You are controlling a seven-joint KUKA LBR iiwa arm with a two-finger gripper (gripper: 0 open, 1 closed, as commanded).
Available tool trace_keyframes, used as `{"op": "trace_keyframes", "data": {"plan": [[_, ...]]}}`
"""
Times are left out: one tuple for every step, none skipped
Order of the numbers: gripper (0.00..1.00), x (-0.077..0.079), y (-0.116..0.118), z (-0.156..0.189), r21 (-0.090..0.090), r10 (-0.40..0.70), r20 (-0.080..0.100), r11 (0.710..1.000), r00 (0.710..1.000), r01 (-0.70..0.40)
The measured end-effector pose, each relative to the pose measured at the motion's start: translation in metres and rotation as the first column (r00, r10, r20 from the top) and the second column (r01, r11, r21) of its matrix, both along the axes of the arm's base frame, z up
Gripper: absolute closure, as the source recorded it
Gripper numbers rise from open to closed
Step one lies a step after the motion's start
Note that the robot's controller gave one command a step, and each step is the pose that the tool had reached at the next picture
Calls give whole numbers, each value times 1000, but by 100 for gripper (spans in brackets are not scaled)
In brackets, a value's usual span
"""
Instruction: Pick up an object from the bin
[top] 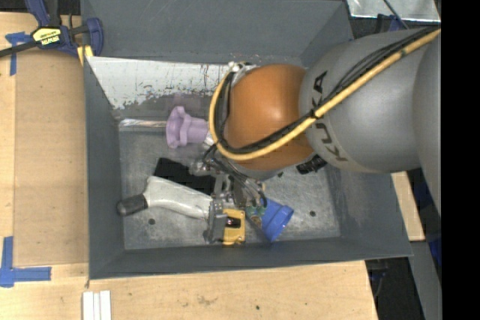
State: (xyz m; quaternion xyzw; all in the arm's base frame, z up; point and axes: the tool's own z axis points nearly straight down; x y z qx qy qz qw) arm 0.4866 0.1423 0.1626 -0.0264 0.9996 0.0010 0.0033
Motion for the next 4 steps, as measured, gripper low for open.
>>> {"op": "trace_keyframes", "data": {"plan": [[0, -1, 28, -7, -3, 42, -9, 999, 999, -42], [0, 17, 25, -20, -1, -144, -5, 990, 990, 144], [0, 24, 23, -93, 2, -184, 4, 983, 983, 184], [100, 14, 13, -87, 14, -291, 17, 957, 956, 291]]}}
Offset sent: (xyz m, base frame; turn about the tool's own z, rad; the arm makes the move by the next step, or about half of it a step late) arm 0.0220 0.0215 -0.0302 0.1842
